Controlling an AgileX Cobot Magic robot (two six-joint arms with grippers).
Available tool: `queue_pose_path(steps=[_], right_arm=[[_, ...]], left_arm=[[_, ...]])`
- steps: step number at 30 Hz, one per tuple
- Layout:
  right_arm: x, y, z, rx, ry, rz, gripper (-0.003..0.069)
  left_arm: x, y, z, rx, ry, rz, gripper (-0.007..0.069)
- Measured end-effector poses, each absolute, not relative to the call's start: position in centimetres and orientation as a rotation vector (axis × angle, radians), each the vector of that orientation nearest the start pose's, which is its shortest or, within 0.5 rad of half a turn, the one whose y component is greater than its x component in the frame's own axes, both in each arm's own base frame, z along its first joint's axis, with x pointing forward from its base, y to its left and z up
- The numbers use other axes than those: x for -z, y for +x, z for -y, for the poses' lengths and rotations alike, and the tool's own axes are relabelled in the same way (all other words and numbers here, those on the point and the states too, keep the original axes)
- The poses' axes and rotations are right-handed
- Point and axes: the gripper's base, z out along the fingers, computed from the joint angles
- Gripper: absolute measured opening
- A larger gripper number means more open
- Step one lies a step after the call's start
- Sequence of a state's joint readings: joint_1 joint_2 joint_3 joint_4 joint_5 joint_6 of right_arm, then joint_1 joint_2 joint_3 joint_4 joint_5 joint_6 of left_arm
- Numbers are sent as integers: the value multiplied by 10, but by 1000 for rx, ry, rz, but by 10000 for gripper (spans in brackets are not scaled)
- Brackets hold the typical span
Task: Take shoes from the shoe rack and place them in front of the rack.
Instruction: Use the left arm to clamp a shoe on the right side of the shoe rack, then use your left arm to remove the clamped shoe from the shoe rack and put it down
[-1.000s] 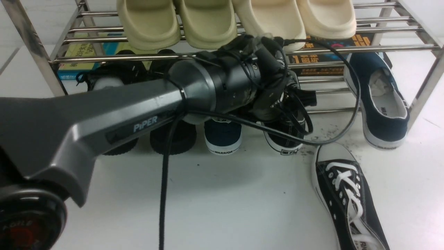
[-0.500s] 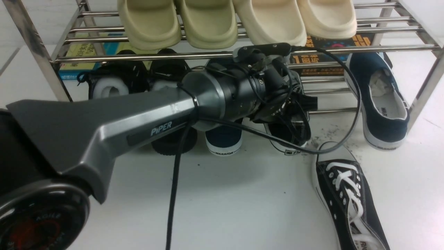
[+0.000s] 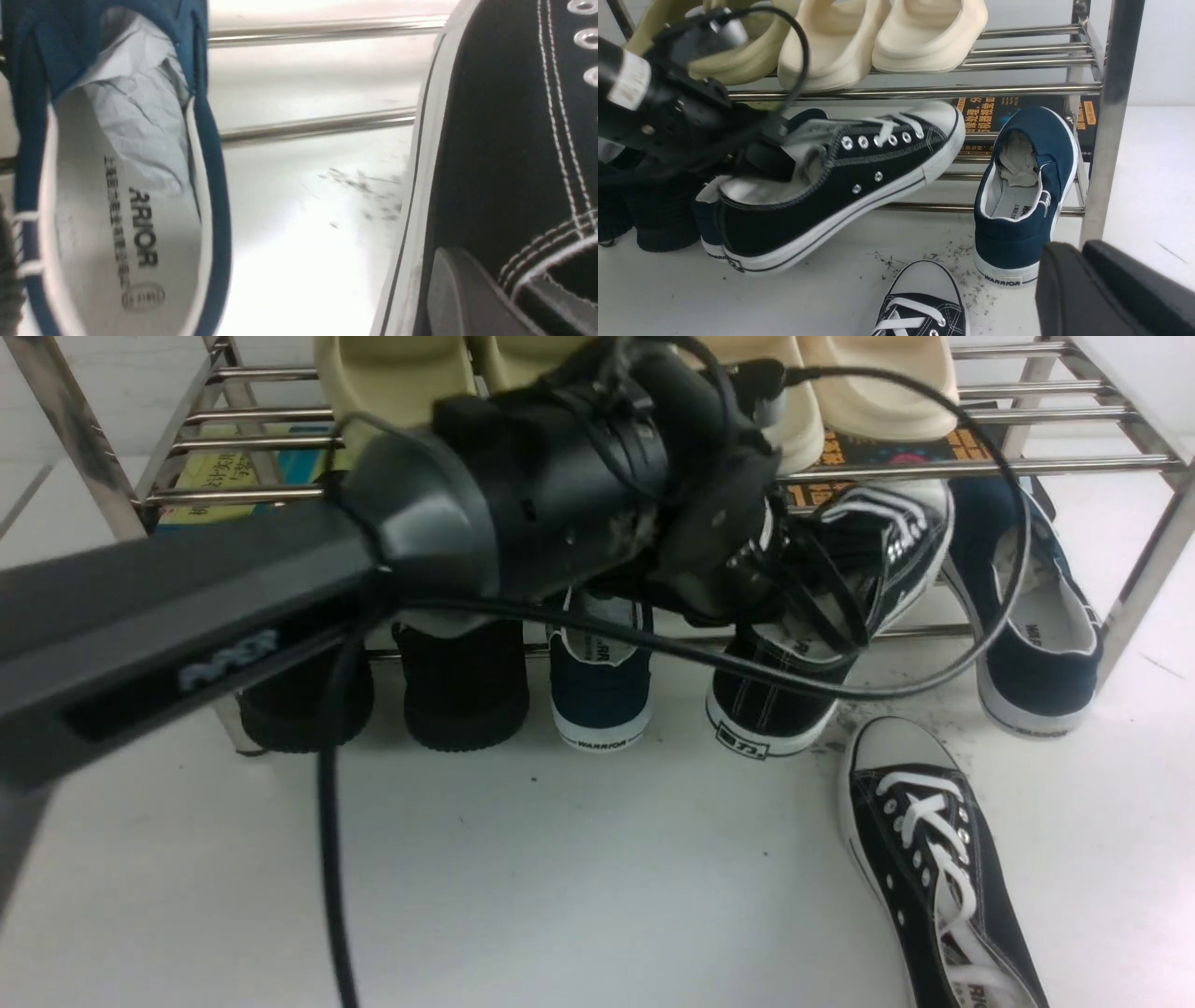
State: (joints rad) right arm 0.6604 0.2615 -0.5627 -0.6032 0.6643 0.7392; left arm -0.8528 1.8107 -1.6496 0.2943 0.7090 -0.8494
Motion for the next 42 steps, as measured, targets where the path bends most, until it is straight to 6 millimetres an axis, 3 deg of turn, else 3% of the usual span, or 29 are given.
queue_pose_path(steps=[2, 15, 20, 26, 30, 33, 35, 37, 42], right_arm=[[-333, 55, -2, -342, -107, -1751, 74], [-333, 55, -2, -342, -107, -1749, 81], [-333, 55, -2, -342, -107, -1749, 84], [-333, 55, -2, -342, -107, -1749, 84], [-333, 55, -2, -340, -107, -1750, 84], [-334, 55, -1, -319, -113, -1740, 84], [-334, 56, -1, -309, -117, -1735, 84], [-335, 56, 0, -291, -122, -1727, 84], [-335, 56, 0, -289, -122, -1726, 87]], left_arm=[[-344, 279, 297, 527, 190, -2400, 9], [-377, 235, 269, 558, 386, -2576, 11], [-404, 208, 245, 575, 496, -2594, 11], [-412, 188, 220, 528, 487, -2623, 11], [-404, 170, 198, 530, 362, -2672, 11], [-366, 142, 182, 456, 225, -2798, 11], [-353, 135, 184, 452, 195, -2828, 11], [-319, 121, 198, 500, 109, -2848, 11], [-292, 116, 222, 652, -7, -2765, 11]])
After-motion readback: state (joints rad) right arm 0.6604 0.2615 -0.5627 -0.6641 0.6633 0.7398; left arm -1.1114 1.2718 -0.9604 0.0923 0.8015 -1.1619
